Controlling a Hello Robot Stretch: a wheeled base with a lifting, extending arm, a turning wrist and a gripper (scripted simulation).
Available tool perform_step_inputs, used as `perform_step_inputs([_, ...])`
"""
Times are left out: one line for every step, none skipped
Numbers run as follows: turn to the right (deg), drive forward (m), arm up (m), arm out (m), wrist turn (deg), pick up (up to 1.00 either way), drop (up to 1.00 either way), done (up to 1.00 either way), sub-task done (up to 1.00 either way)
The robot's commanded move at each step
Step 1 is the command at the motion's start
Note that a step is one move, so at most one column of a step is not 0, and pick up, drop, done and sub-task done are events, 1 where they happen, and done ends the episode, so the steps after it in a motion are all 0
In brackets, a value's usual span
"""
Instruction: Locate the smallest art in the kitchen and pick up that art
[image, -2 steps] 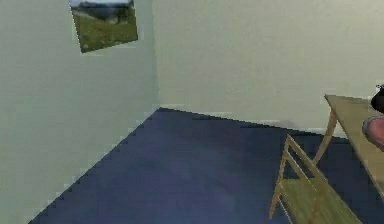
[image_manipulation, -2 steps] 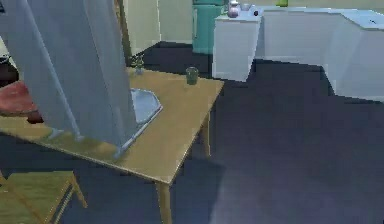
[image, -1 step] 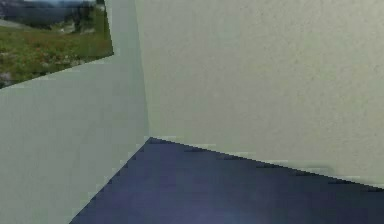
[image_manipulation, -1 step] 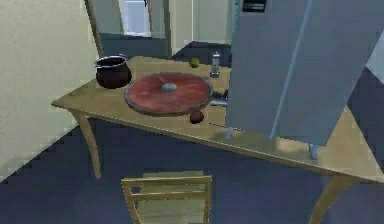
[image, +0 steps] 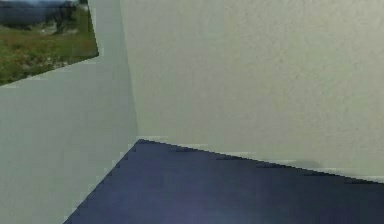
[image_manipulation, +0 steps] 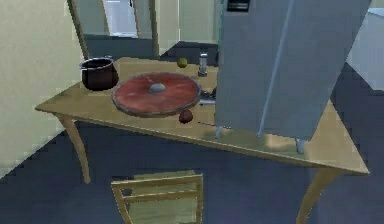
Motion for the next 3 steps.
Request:
perform_step_inputs([0.0,1.0,0.0,0.0,0.0,0.0,0.0,0.0,0.0])
perform_step_inputs([0.0,0.4,0.0,0.0,0.0,0.0,0.0,0.0,0.0])
perform_step_inputs([-45.0,0.0,0.0,0.0,0.0,0.0,0.0,0.0,0.0])
